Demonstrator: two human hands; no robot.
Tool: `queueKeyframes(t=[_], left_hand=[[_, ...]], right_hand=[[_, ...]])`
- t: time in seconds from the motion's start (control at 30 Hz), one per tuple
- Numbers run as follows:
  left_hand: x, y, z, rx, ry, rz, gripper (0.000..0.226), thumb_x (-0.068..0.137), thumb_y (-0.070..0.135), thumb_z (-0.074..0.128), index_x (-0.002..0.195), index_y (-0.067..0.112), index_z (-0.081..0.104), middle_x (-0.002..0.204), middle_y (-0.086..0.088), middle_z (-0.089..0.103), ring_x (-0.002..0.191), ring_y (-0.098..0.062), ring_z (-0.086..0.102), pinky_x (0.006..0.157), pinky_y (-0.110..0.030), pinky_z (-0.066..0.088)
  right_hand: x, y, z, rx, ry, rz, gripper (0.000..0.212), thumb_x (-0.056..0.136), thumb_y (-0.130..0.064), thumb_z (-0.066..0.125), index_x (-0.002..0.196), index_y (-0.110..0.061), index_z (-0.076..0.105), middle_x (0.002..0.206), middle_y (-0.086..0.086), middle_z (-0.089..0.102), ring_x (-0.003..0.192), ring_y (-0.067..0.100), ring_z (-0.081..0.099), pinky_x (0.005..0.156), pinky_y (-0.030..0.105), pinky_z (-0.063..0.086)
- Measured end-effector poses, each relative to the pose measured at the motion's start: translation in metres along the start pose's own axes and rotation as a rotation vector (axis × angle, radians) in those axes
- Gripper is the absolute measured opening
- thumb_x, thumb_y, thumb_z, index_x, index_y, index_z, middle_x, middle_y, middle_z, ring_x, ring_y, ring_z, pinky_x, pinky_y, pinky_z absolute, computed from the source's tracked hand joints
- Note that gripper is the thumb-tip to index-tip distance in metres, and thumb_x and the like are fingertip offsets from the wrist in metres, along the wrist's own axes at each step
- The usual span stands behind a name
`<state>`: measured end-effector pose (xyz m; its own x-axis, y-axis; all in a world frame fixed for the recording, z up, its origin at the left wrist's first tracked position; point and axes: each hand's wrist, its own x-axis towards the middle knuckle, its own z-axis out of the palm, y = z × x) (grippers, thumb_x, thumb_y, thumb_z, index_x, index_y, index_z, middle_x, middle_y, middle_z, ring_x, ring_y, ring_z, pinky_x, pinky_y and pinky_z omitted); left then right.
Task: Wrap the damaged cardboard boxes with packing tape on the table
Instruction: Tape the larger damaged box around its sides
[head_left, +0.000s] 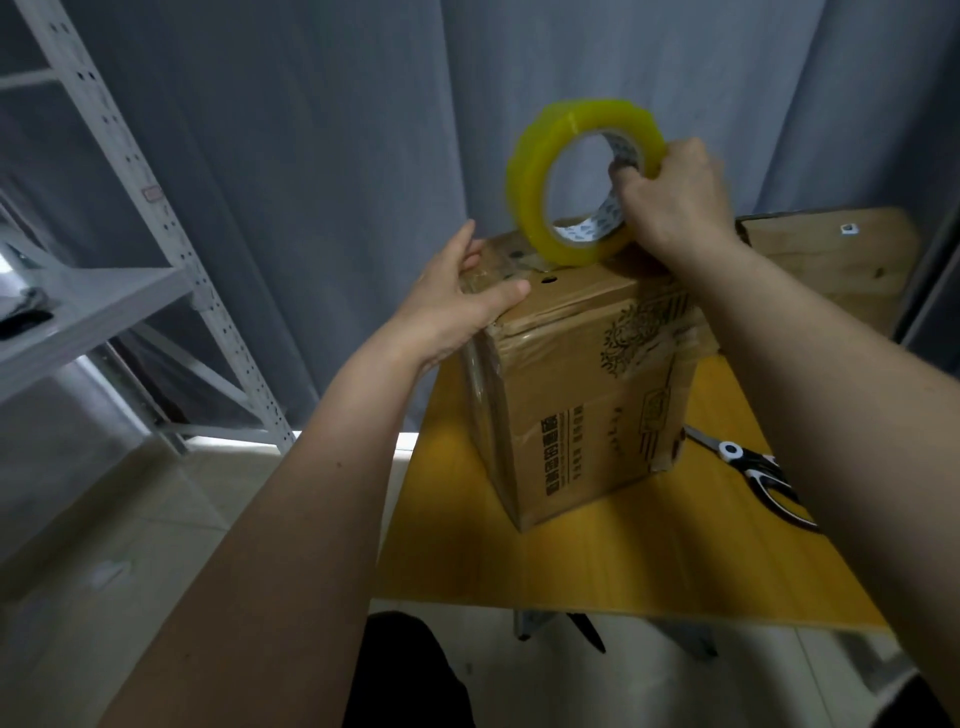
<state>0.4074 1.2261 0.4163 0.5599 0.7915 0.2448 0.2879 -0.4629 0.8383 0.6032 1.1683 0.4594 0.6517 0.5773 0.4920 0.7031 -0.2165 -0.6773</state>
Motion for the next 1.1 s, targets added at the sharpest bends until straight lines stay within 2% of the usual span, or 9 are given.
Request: queueKeyframes(t=[0.13,0.23,0.37,0.5,0.6,0.7,0.87,0.97,1.1], left_hand=[[0.001,0.002,0.001,0.053,-0.013,-0.001,0.086,0.087,0.031,0.071,0.154,0.017,0.019,0.153,0.001,0.035,0.138,-0.005,0.034,0.109,-0.018,0.027],[0.001,0.009,-0.004,0.162,-0.067,-0.018,0.085,0.089,0.038,0.066,0.155,0.020,0.016,0.157,0.000,0.030,0.141,-0.009,0.031,0.117,-0.027,0.023],[0.010,0.031,-0.008,0.634,-0.154,-0.042,0.075,0.095,0.053,0.050,0.154,0.019,0.020,0.156,-0.004,0.034,0.143,-0.023,0.031,0.120,-0.040,0.014],[0.028,0.054,0.021,0.951,-0.052,-0.086,0.076,0.090,0.069,0.041,0.139,0.012,0.044,0.141,-0.011,0.051,0.129,-0.033,0.045,0.106,-0.041,0.032],[0.031,0.048,0.039,0.737,0.026,-0.099,0.085,0.087,0.069,0.049,0.146,0.010,0.034,0.147,-0.011,0.045,0.134,-0.034,0.039,0.109,-0.042,0.034],[0.032,0.038,0.035,0.594,-0.013,-0.098,0.087,0.085,0.068,0.054,0.150,0.017,0.026,0.149,-0.008,0.043,0.135,-0.032,0.041,0.109,-0.041,0.035],[0.031,0.037,0.030,0.600,-0.060,-0.103,0.094,0.084,0.071,0.050,0.154,0.017,0.017,0.154,-0.007,0.038,0.139,-0.030,0.037,0.109,-0.037,0.033],[0.030,0.037,0.030,0.641,-0.082,-0.128,0.102,0.086,0.072,0.045,0.156,0.012,0.000,0.160,-0.011,0.024,0.144,-0.031,0.027,0.113,-0.039,0.028],[0.030,0.040,0.032,0.670,-0.097,-0.132,0.102,0.087,0.072,0.042,0.155,0.011,-0.003,0.161,-0.011,0.021,0.145,-0.032,0.025,0.113,-0.040,0.026]], right_hand=[[0.004,0.005,-0.003,-0.015,0.017,0.008,0.036,0.091,-0.039,0.053,0.097,-0.005,0.061,0.110,0.023,0.063,0.101,0.040,0.058,0.078,0.041,0.044],[0.003,0.005,0.000,0.000,0.013,0.064,0.044,0.090,-0.042,0.053,0.105,-0.002,0.062,0.113,0.022,0.063,0.105,0.040,0.057,0.083,0.043,0.045],[0.003,0.007,0.001,0.050,-0.116,0.194,0.046,0.081,-0.046,0.064,0.106,-0.008,0.062,0.110,0.013,0.063,0.105,0.036,0.059,0.082,0.041,0.047],[0.001,0.003,-0.006,0.091,-0.276,0.244,0.064,0.065,-0.053,0.076,0.111,-0.011,0.062,0.111,0.011,0.065,0.102,0.030,0.062,0.091,0.046,0.052],[0.003,0.008,-0.008,0.117,-0.321,0.257,0.062,0.067,-0.052,0.077,0.111,-0.011,0.063,0.109,0.010,0.066,0.102,0.029,0.063,0.093,0.045,0.051],[0.008,0.011,-0.005,0.138,-0.265,0.220,0.053,0.073,-0.048,0.071,0.108,-0.009,0.064,0.107,0.013,0.068,0.100,0.031,0.064,0.091,0.044,0.052],[0.010,0.009,-0.002,-0.012,-0.138,0.108,0.052,0.083,-0.052,0.059,0.111,-0.008,0.065,0.113,0.016,0.066,0.106,0.037,0.060,0.078,0.036,0.043],[0.019,0.019,-0.013,0.084,-0.098,0.165,0.052,0.083,-0.048,0.061,0.115,-0.007,0.063,0.118,0.017,0.065,0.109,0.036,0.060,0.087,0.039,0.050],[0.024,0.027,-0.023,0.191,-0.082,0.204,0.051,0.083,-0.044,0.062,0.116,-0.006,0.062,0.117,0.019,0.064,0.108,0.039,0.060,0.091,0.050,0.052]])
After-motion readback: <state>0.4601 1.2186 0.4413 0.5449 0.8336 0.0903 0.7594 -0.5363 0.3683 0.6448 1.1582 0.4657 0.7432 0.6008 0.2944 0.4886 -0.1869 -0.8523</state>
